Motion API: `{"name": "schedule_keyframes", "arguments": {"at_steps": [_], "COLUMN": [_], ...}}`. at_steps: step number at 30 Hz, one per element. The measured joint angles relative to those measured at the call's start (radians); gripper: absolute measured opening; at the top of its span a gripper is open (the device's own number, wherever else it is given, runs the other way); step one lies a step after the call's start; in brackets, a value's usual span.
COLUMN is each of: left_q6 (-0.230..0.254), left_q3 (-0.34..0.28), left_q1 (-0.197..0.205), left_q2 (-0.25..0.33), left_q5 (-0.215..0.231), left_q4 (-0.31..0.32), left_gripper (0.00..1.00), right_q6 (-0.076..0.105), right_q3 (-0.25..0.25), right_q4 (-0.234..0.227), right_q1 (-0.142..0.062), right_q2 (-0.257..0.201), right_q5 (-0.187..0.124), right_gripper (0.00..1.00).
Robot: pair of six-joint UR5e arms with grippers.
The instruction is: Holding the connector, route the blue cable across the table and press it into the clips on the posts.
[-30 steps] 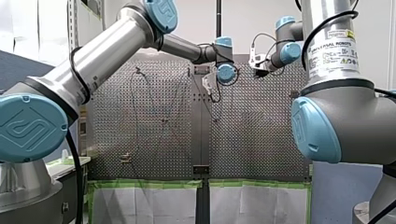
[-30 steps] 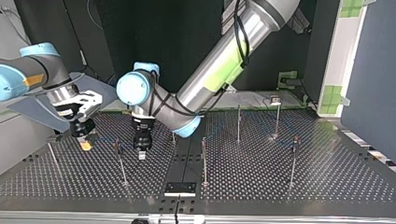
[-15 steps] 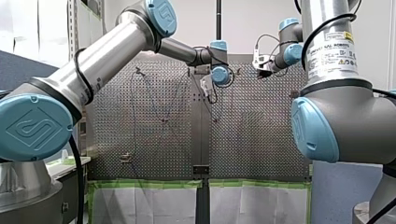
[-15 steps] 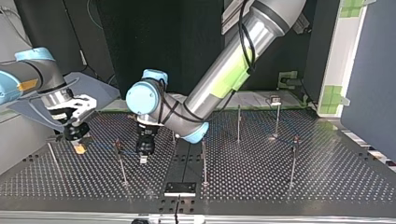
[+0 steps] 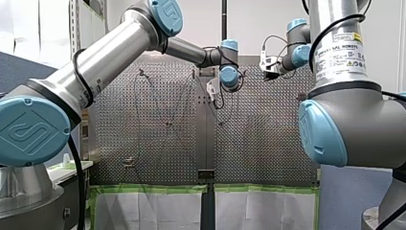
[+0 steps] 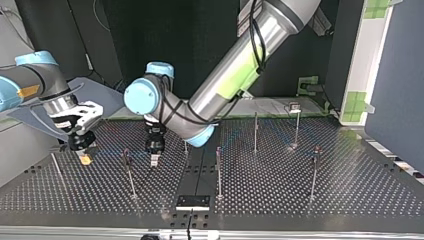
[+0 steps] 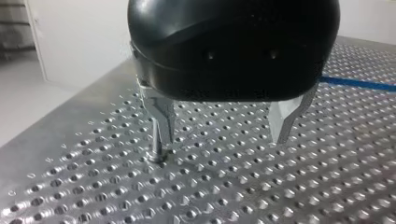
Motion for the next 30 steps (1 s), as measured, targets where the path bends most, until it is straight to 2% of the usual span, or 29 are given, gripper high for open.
{"name": "schedule_keyframes", "arguments": {"at_steps": [5,11,15,21,26,30], "left_q6": [-0.012,-0.026,-0.029,-0.015,-0.02,-0.03], "left_q3": [0.0,-0.004,-0.024,-0.08,-0.128,-0.165], "left_q1": [-0.014,-0.031,-0.041,-0.05,-0.061,-0.073], "left_q2": [0.001,0.009,0.033,0.09,0.139,0.175], "left_q5": [-0.041,-0.063,-0.081,-0.048,-0.001,0.013], "left_q4": [-0.045,-0.097,-0.095,-0.044,0.005,0.042], "left_gripper": [1.0,1.0,1.0,1.0,1.0,1.0], "right_q6": [0.001,0.001,0.002,0.003,0.005,0.006], "right_q3": [0.0,0.0,0.0,0.0,0.0,0.0], "right_q4": [0.0,0.0,0.001,0.001,0.002,0.002], "right_q1": [0.0,-0.003,-0.003,-0.004,-0.004,-0.004], "right_q2": [0.001,0.001,0.001,0.001,0.001,0.001], "right_q5": [-0.001,-0.002,-0.008,-0.015,-0.016,-0.016], "right_gripper": [0.0,0.0,0.0,0.0,0.0,0.0]}}
